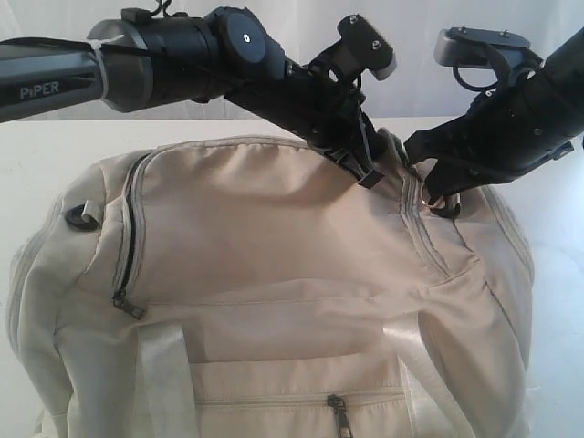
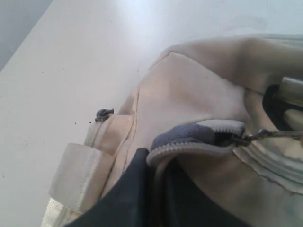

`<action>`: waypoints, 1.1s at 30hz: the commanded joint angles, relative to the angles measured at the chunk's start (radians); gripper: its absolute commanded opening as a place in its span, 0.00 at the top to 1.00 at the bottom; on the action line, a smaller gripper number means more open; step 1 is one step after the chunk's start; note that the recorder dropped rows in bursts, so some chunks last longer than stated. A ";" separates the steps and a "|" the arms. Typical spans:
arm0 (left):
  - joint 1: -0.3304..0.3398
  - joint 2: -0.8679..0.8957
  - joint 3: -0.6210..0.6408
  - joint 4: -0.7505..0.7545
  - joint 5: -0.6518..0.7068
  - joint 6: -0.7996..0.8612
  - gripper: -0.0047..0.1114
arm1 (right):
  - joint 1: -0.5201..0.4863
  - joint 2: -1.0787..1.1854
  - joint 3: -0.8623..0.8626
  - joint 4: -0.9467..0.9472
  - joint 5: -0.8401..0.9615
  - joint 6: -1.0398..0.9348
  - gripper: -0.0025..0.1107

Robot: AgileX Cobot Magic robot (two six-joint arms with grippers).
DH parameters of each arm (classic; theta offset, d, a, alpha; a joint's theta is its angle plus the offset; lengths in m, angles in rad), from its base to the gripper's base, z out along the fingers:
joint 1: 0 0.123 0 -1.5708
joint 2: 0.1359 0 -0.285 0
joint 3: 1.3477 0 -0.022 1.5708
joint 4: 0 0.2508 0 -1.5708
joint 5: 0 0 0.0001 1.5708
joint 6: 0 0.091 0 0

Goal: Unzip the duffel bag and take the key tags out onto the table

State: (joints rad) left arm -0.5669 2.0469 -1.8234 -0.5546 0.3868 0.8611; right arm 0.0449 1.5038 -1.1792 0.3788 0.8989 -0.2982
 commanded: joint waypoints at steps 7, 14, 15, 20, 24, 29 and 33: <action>0.047 -0.049 -0.005 -0.026 0.007 -0.063 0.96 | -0.005 -0.023 0.042 -0.013 0.078 -0.009 0.98; 0.066 -0.049 -0.005 -0.026 0.023 -0.067 0.96 | -0.005 -0.080 0.100 -0.013 0.079 -0.011 0.98; 0.066 -0.049 -0.005 -0.026 0.023 -0.073 0.96 | -0.005 -0.089 0.106 -0.010 0.083 -0.011 0.98; 0.077 -0.049 -0.005 -0.019 0.032 -0.082 0.96 | -0.005 -0.134 0.146 -0.010 0.072 -0.011 0.98; 0.077 -0.049 -0.005 -0.019 0.036 -0.084 0.96 | -0.005 -0.155 0.166 -0.010 0.055 -0.011 0.98; 0.077 -0.049 -0.005 -0.019 0.060 -0.084 0.96 | -0.005 -0.164 0.172 -0.010 0.041 -0.011 0.98; 0.077 -0.049 -0.005 -0.019 0.085 -0.077 0.96 | -0.005 -0.178 0.168 -0.010 -0.005 -0.019 0.98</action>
State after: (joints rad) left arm -0.4940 2.0130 -1.8234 -0.5707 0.4520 0.7868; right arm 0.0449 1.3427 -1.0140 0.3799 0.9259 -0.3024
